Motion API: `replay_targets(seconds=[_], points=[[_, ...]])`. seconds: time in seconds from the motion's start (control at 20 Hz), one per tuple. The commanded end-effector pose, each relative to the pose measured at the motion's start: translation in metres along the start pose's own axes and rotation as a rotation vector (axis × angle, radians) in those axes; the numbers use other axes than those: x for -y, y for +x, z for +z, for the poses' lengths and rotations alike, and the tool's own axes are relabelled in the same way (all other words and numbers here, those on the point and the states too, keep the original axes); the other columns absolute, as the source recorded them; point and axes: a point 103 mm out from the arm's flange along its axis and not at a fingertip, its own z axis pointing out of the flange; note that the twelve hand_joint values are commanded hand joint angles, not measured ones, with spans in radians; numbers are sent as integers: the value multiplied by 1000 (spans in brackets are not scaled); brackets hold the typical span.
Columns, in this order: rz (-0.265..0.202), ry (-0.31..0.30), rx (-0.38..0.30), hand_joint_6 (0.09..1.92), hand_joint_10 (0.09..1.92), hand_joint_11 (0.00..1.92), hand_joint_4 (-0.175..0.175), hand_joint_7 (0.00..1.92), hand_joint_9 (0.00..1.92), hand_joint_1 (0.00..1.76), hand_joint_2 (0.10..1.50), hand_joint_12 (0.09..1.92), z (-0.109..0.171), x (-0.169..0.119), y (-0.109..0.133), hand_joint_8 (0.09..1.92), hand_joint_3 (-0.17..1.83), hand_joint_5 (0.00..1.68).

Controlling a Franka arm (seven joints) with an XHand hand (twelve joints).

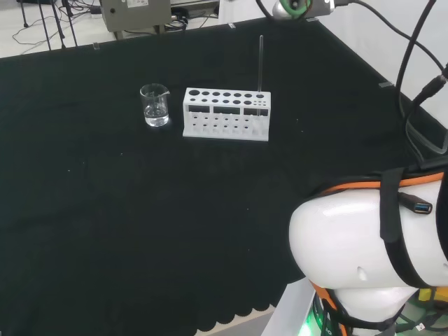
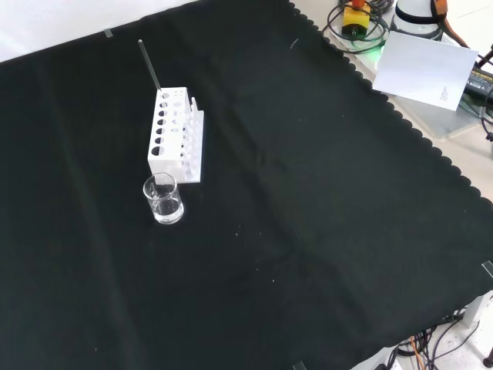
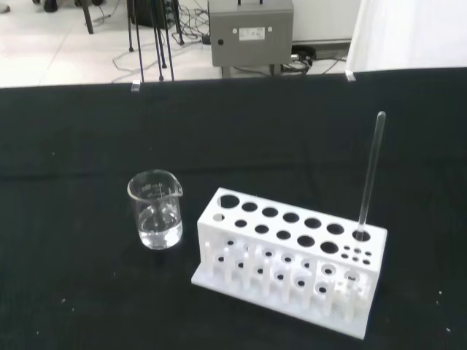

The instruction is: Take the glass rod from the white test tube rack.

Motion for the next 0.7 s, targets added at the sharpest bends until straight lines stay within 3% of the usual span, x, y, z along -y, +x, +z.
replay_targets(seconds=[0.05,0.2,0.25,0.3,0.35,0.7], points=[[30,9,-27,87,909,0,-134,0,29,555,934,1397,12,-40,-29,594,428,4],[60,19,-8,87,929,54,-136,0,89,555,931,1435,13,-56,-40,639,436,9],[69,20,-3,87,932,79,-137,0,109,556,930,1435,14,-62,-37,658,439,11],[84,36,19,87,935,107,-137,0,135,557,928,1435,16,-80,-19,681,443,14],[73,23,8,87,935,138,-138,0,159,557,927,1433,17,-89,-19,702,446,18],[89,15,-20,87,935,213,-142,0,233,561,919,1427,20,-126,-57,783,459,34]])
